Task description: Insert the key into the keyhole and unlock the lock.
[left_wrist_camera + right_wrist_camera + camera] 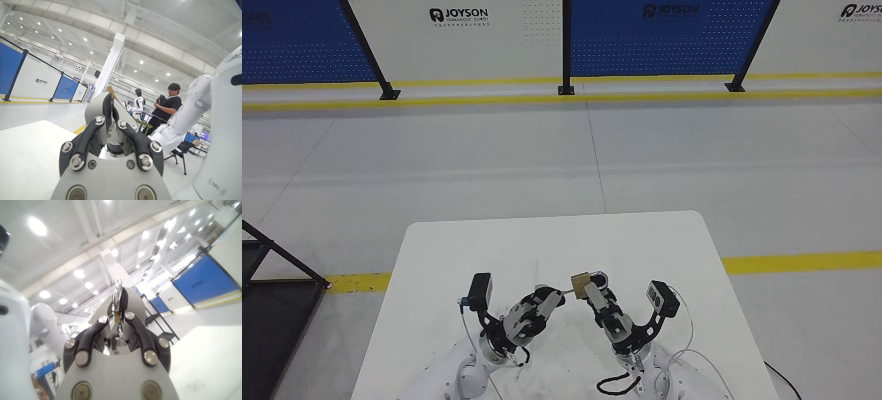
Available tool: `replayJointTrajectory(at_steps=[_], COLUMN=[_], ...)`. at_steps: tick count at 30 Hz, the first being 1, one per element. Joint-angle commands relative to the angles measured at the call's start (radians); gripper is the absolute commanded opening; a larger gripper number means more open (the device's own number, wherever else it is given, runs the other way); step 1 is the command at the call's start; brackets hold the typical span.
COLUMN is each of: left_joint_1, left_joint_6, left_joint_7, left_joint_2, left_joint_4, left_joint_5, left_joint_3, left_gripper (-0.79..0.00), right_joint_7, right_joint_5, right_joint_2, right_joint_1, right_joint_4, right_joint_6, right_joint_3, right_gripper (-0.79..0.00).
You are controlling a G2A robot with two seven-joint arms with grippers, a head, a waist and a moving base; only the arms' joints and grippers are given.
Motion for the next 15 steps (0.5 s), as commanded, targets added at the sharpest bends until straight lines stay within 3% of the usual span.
replayJointTrajectory(at_steps=[1,15], left_joint_1=[0.002,0.013], left_joint_6=[0.002,-0.008], left_joint_7=[-0.004,-0.024], left_joint_2=[-0.002,-0.015], left_joint_4=[-0.002,-0.002], left_joint_5=[0.000,-0.015], left_joint_3=[-0.002,-0.022], left_gripper=[-0.785,-0.785], right_joint_7=[0.000,0.000], right_joint_5=[0.000,0.000], right_joint_2=[0.000,0.000], right_joint_1=[0.000,0.000], right_joint_4=[0.000,0.000], right_joint_6=[0.000,0.000], right_joint_3=[0.000,0.000], right_gripper=[-0.785,-0.785])
